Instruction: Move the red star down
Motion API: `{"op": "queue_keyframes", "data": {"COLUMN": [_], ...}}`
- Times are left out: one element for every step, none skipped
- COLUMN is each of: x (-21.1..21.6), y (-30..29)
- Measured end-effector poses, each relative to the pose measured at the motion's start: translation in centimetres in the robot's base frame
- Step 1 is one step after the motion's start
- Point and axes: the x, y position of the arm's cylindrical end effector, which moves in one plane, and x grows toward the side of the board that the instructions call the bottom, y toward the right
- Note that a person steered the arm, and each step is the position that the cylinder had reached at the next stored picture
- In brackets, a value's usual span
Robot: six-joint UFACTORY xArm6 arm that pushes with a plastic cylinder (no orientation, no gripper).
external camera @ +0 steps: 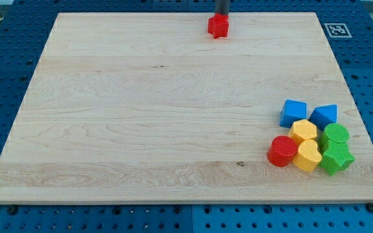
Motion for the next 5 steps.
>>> {"op": "queue_keyframes", "data": {"x": [0.0,0.0,0.0,-0.01,0.01], "y": [0.33,0.51,0.65,0.66,1.14]}}
